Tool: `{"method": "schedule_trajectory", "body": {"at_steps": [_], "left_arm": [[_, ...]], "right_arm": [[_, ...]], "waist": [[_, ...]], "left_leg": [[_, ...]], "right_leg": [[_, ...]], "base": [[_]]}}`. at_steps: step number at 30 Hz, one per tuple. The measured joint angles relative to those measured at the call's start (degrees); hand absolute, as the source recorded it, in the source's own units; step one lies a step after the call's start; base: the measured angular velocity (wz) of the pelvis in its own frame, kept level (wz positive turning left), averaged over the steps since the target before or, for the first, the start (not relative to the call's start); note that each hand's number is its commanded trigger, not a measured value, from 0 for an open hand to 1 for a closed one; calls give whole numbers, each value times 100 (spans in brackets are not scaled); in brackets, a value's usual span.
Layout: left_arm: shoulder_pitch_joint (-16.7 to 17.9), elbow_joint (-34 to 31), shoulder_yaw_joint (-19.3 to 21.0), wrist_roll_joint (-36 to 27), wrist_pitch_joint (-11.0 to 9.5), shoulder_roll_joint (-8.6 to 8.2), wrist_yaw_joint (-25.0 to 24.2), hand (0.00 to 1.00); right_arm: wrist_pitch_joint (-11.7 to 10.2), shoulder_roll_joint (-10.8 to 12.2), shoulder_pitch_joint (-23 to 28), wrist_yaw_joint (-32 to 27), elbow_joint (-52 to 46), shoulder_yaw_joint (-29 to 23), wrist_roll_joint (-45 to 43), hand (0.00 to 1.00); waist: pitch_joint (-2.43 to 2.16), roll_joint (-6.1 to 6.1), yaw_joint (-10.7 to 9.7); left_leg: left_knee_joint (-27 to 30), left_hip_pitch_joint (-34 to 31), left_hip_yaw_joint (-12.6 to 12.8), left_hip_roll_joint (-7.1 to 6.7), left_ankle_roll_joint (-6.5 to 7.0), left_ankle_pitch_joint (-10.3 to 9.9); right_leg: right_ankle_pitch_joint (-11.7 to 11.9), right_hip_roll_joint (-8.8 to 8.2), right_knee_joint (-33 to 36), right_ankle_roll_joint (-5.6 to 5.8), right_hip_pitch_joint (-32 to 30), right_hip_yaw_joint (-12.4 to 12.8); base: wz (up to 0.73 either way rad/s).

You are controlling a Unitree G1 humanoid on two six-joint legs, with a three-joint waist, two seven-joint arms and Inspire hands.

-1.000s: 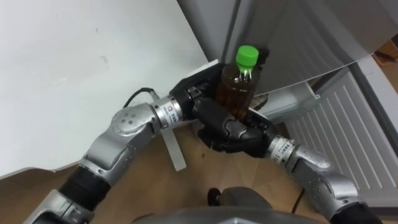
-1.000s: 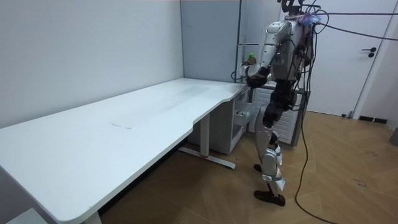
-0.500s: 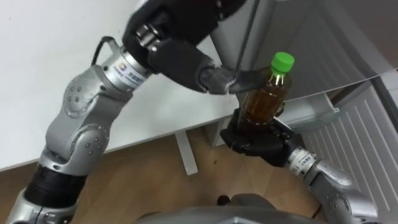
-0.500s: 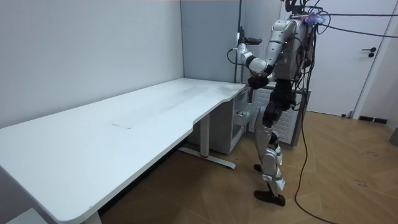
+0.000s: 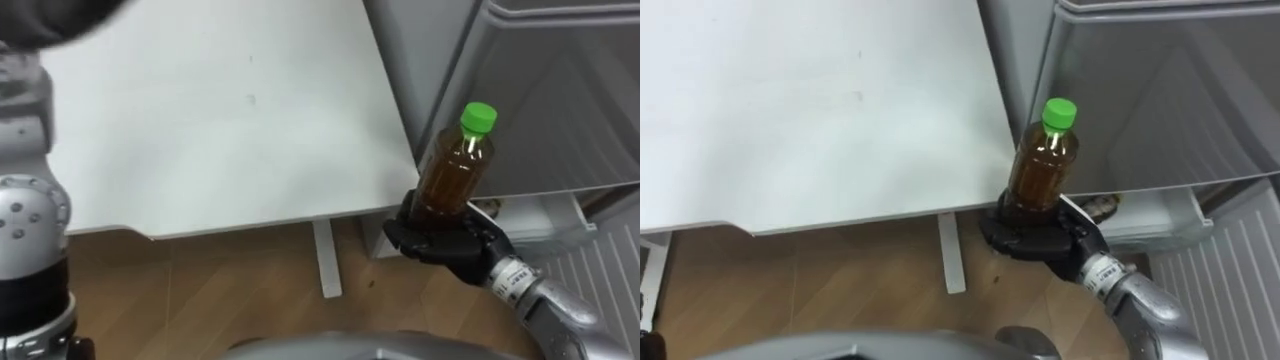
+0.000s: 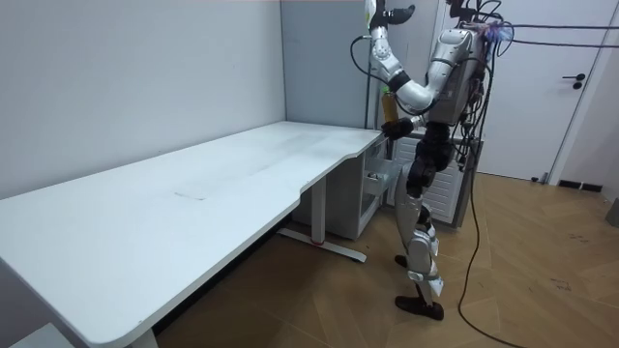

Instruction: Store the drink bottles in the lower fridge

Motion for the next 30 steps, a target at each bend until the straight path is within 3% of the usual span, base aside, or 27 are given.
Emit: {"method": "schedule_trajectory", "body": {"at_steps": [4,7,9,13,17,20,23,26,28,30], "left_arm": [[0,-7,859,-31,-224,-4,432,0],[153,-4,1482,25,-341,-20,1165,0],[529,2,2066,485,-487,-85,2003,0],[1235,156,2566,1066,-720,-86,3477,0],[1910,1235,2986,1134,-766,-72,4961,0],[2429,2576,2965,528,-728,5,5570,0],[2768,4055,2804,98,-606,14,5929,0],[3128,5178,2334,12,-353,1,6219,0],[3309,5606,2028,-40,-311,-11,6348,0],[3537,6171,1453,-141,-294,-87,6345,0]], "right_arm": [[29,60,276,-19,-235,-297,-7,100],[32,219,437,-151,-231,-490,-123,100],[31,331,670,-227,-420,-676,-305,100],[25,350,953,-378,-578,-805,-319,100],[175,218,1086,-676,-970,-816,-419,100],[516,-82,1160,-874,-1377,-808,-397,100],[692,-135,1203,-1075,-1597,-800,-357,100],[878,-133,1190,-1258,-1703,-752,-351,100],[952,-138,1159,-1384,-1700,-669,-241,100],[1017,-147,1153,-1614,-1696,-548,116,100]], "waist": [[18,-49,283],[-31,-140,364],[-42,-110,540],[-31,-76,668],[-31,85,799],[-37,233,792],[-47,267,807],[-59,247,823],[-71,216,821],[-67,200,773]], "left_leg": [[-43,85,-26,-6,-3,2],[-85,92,-169,-41,2,5],[-106,170,-181,-53,2,5],[-121,191,-357,-73,3,4],[-156,143,-417,-83,22,15],[-212,120,-484,-127,39,90],[-255,65,-533,-174,45,158],[-255,67,-549,-171,38,171],[-279,99,-549,-168,34,190],[-328,139,-547,-181,34,234]], "right_leg": [[-36,-5,23,8,75,-28],[-90,-60,19,26,138,-157],[-100,-67,-20,36,225,-182],[-98,-91,-124,69,381,-304],[-90,-111,-104,58,337,-374],[-106,-171,-78,57,300,-446],[-124,-224,5,47,160,-486],[-118,-228,11,39,165,-503],[-115,-226,26,33,177,-502],[-114,-242,45,27,194,-509]], "base": [[2],[22],[6],[22],[5],[9],[8],[1],[0],[0]]}}
